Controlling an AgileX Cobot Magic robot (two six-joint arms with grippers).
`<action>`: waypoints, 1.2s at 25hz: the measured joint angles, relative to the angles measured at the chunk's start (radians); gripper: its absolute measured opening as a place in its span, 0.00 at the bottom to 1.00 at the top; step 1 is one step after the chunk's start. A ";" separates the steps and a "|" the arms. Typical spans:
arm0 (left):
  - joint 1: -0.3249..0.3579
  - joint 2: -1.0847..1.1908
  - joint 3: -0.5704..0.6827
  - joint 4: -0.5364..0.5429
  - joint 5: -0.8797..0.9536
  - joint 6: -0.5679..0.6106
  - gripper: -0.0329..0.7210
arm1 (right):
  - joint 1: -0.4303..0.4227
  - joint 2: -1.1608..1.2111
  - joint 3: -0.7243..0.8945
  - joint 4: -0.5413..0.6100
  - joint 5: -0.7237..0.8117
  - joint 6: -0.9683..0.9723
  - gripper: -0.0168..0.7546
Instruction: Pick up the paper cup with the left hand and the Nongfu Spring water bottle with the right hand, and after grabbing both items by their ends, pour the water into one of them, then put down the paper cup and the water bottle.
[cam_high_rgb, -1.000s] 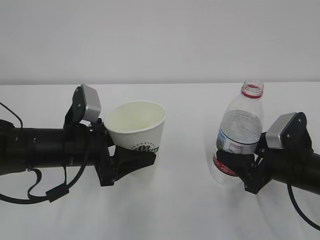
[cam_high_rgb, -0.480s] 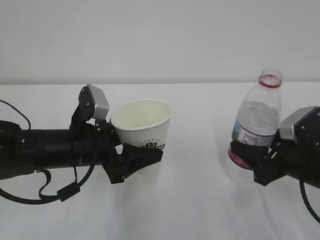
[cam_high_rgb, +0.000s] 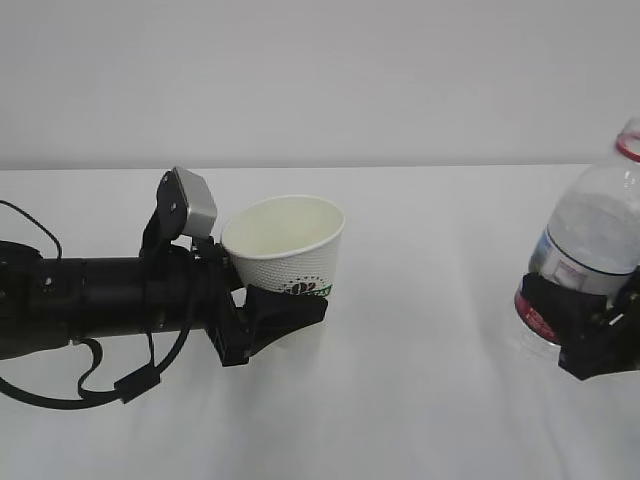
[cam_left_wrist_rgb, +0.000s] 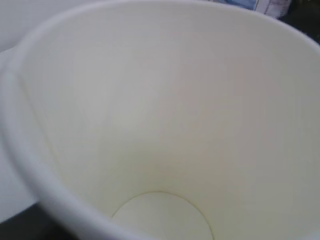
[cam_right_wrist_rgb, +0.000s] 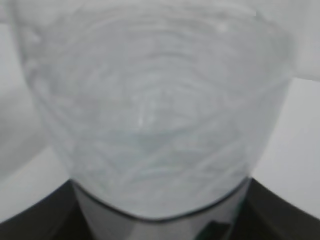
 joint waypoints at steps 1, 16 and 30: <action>-0.002 0.000 0.000 0.000 0.000 0.000 0.74 | 0.000 -0.022 0.016 0.016 0.000 0.000 0.63; -0.170 0.013 0.000 -0.124 0.004 -0.002 0.74 | 0.000 -0.269 0.073 0.125 0.175 0.000 0.63; -0.232 0.078 -0.057 -0.186 -0.057 0.076 0.74 | 0.000 -0.446 0.078 0.201 0.391 -0.038 0.63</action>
